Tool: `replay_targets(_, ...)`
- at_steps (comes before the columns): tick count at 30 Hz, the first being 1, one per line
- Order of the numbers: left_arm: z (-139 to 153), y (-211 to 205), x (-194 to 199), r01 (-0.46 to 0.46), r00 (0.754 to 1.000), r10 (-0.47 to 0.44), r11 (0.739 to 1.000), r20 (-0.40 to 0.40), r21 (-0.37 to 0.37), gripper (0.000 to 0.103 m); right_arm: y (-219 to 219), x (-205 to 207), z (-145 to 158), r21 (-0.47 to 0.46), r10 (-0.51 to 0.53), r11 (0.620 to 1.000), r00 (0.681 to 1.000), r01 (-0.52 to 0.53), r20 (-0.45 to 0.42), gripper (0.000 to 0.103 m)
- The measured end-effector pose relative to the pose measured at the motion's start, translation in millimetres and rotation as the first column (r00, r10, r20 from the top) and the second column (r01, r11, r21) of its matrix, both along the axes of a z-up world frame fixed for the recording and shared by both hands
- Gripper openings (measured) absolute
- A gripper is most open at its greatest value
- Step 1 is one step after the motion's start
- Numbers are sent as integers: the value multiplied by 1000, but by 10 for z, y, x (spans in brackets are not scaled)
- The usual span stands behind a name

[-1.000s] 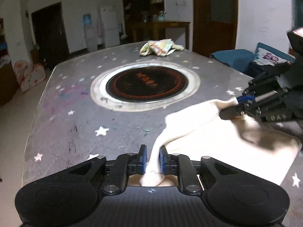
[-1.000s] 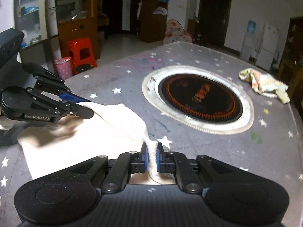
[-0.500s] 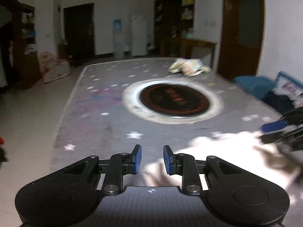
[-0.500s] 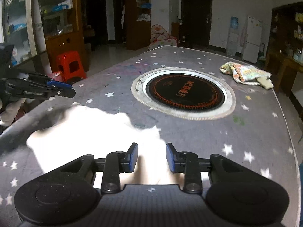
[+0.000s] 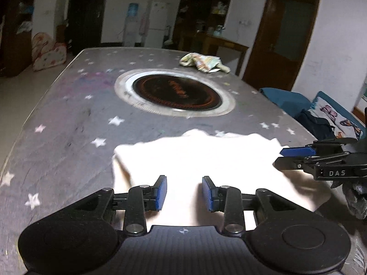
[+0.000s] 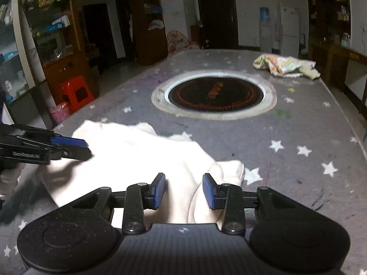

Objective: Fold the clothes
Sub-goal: 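Open both grippers and release the folded sweatshirt onto the table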

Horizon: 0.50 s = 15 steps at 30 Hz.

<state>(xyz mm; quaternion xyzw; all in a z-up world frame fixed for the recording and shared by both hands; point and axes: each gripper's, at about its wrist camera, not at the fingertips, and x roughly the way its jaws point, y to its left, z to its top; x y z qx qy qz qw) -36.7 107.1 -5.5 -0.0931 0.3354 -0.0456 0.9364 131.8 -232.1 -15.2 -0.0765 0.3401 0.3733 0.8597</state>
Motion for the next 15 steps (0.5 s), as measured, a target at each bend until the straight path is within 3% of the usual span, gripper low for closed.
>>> replay_targets(6,-18,56,-26,-11,1000,11,999,6,-35,37,-89,93,-39,11,-50,999,998,51,-23,37)
replay_targets(7,-4,48,-24,-13,1000,13,999,9,-35,39,-83,90,-14,6,-46,999,999,46,-17,37)
replay_targets(9,38,21,-23,-13,1000,14,999,23,-30,54,-33,82,53,0,-27,1000,1000,27,9,37)
replay_targets(15,97,4,92,-22,999,23,999,29,-32,57,288,177,146,47,47,998,999,-47,0,37)
